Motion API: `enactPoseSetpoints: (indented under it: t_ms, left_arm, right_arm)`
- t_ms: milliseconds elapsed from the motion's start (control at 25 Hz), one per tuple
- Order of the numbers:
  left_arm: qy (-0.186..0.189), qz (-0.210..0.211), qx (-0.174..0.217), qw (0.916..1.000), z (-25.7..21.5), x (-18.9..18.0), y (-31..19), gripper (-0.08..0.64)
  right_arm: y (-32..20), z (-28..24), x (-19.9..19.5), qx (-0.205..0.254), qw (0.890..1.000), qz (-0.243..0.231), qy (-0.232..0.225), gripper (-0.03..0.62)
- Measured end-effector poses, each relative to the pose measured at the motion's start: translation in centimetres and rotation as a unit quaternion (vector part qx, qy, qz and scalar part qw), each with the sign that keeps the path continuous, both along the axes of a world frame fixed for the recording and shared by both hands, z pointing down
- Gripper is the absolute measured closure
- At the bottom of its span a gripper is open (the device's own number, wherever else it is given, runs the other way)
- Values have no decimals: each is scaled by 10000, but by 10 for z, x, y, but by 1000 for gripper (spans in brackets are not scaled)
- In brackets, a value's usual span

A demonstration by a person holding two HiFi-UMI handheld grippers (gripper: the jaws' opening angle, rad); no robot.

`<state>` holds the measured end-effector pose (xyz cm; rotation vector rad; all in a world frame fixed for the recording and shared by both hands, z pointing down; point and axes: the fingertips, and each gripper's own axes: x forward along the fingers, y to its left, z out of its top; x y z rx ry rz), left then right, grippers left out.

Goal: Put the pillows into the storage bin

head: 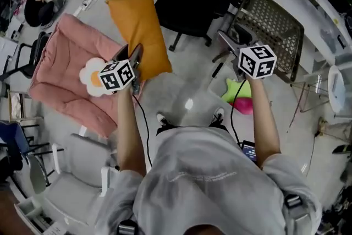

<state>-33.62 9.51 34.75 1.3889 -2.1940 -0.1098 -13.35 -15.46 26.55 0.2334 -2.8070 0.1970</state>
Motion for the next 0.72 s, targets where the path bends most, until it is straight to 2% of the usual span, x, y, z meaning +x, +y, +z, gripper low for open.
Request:
enactPoseSetpoints:
  t_ms: [160,360,480,600,720]
  left_arm:
    - [-19,1160,-62,9932,1,61,-100,350]
    - [224,2134,-200,9765,22,137,-193,348]
    - [470,2680,-397,9615,44,192,-234,348]
    - [724,3218,-704,9414,74,248,-263,348]
    - [890,3542,-978,9258,105,291,-288,348]
  right_arm:
    - [-56,11,88,14,9958,902,185,295]
    - [-97,33,179,-18,9852,1652,452,295]
    - [-108,53,238,-191,9755,2090,664,295]
    - [-113,81,296,-455,9625,2521,893,295]
    - [-122,110,335,-671,9544,2706,1068,295]
